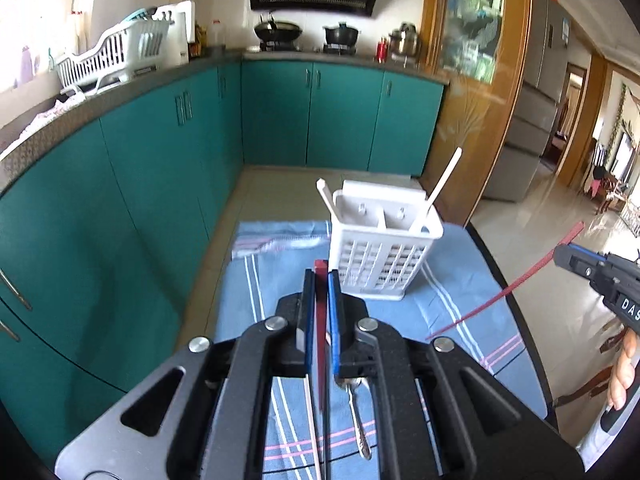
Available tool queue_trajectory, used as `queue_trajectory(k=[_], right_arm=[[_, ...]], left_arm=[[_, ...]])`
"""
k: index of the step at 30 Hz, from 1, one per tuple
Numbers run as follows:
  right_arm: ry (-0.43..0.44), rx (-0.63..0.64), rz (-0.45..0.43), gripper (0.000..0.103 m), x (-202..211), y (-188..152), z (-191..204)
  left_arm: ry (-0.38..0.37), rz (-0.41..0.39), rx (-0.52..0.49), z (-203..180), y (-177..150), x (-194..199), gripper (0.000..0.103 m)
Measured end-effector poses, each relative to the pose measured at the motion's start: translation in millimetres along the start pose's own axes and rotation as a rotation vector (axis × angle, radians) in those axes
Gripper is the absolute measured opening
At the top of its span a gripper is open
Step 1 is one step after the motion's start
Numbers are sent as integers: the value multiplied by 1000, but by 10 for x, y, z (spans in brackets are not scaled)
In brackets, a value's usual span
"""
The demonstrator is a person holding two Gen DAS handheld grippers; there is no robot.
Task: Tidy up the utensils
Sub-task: 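Carry both red chopsticks into the white holder while both tools open to drop them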
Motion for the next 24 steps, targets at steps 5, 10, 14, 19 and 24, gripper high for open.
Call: queue_trajectory(k=[5,10,14,19,24], right_arm=[[6,17,11,7,-66,75,51],[32,31,9,7,-157,265,123],[58,2,-88,7,-89,719,117],[-4,-2,-274,7,13,1242,78],[-63,-9,-263,7,-432,1288,-11]], left_arm=[[-7,-54,19,-11,209,87,6],[-32,-117,47,-37,582,81,6],[-17,-200,98,-14,1029,111,6],[-33,-376,152,-41,1522,172,6],[40,-363,116,-188,1561,-224,6]])
Point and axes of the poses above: each gripper's, at about its wrist camera, not at the fingertips, and x roughly against the way its jaws point, z to its left, y to its top, the point moved 1 cm from there along -x, roughly the way its jaws point, and after that the axes turned 15 degrees about -z, right-handed, at the moved point
